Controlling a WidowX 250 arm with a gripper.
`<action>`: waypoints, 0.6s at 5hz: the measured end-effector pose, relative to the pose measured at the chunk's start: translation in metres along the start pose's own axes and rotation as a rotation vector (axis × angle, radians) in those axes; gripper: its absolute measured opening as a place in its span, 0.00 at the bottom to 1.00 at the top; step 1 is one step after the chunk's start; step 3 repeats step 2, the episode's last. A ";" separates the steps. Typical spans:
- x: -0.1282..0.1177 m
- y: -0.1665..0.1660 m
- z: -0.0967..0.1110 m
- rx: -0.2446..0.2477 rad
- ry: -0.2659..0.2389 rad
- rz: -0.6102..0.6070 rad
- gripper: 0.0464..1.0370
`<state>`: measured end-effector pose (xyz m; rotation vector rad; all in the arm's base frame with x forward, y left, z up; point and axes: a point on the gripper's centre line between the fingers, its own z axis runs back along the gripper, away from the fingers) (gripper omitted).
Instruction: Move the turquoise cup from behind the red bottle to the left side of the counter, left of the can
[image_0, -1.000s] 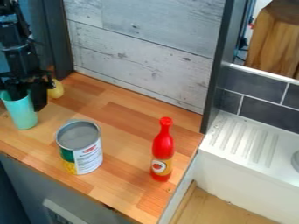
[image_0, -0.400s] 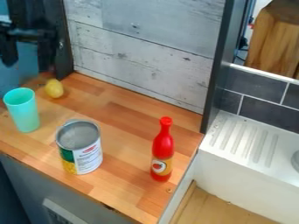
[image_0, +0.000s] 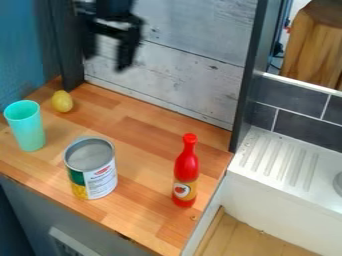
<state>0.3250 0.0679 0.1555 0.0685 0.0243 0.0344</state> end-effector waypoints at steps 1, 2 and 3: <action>0.016 -0.055 0.001 0.005 0.038 -0.250 0.97; 0.017 -0.107 -0.004 -0.025 0.081 -0.413 0.97; 0.017 -0.107 -0.004 -0.025 0.081 -0.413 0.97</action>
